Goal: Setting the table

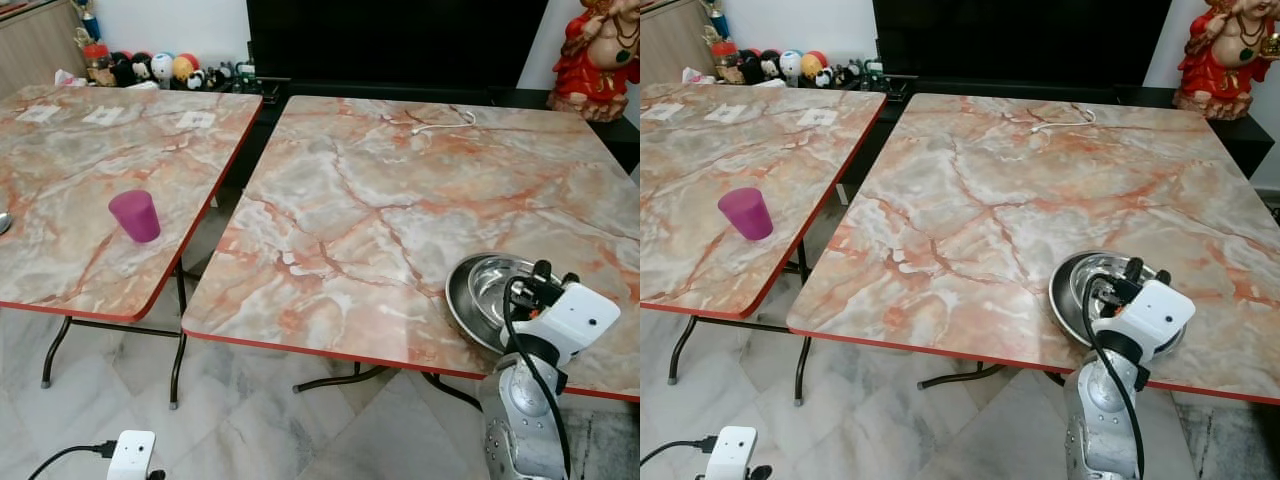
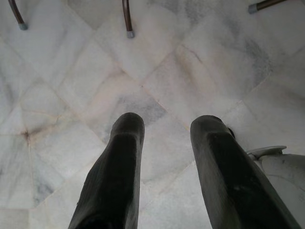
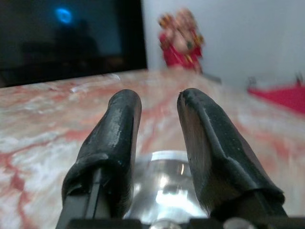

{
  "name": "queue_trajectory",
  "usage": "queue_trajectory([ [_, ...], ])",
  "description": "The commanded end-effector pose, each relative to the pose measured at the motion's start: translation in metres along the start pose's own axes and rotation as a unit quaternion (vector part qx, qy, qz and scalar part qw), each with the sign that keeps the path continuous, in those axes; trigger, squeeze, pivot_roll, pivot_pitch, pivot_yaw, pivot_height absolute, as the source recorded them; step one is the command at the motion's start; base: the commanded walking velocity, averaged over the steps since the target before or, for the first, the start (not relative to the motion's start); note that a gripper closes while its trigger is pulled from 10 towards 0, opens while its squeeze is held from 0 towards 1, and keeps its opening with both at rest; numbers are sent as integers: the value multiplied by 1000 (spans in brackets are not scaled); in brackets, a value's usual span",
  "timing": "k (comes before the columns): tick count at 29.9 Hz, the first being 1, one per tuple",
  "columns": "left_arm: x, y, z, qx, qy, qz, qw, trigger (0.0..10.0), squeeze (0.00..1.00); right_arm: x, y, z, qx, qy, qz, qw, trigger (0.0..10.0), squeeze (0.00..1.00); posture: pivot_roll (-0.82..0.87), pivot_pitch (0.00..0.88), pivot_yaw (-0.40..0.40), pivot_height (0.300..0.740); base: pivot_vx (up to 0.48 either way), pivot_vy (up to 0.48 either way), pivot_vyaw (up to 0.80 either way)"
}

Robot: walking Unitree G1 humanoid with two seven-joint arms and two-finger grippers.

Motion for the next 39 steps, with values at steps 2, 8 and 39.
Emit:
queue_trajectory([
  [2, 1, -4, 2, 5, 6, 5, 1000, 10000, 0, -5, 7, -7, 4, 34, -16, 999, 10000, 0, 49, 21, -15, 740, 0, 0, 0],
  [8, 1, -3, 2, 6, 6, 2, 1000, 10000, 0, -2, 6, 0, 19, 100, -18, 995, 10000, 0, 35, 13, -12, 740, 0, 0, 0],
  [39, 3, -9, 7, -3, 9, 9, 1000, 10000, 0, 28, -4, 28, -5, 192, -11, 981, 10000, 0, 39, 0, -3, 740, 0, 116, 172],
])
Point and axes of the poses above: a point about 5 cm out from each wrist's last joint towards the gripper, its own x axis pointing back from the gripper into the wrist, its own y axis along the axis of the wrist's last joint, z = x × y, the point moved 2 cm from there along -x, pointing out of the wrist towards the gripper, and after that the axes turned 8 degrees about x, right-handed, at the moved point
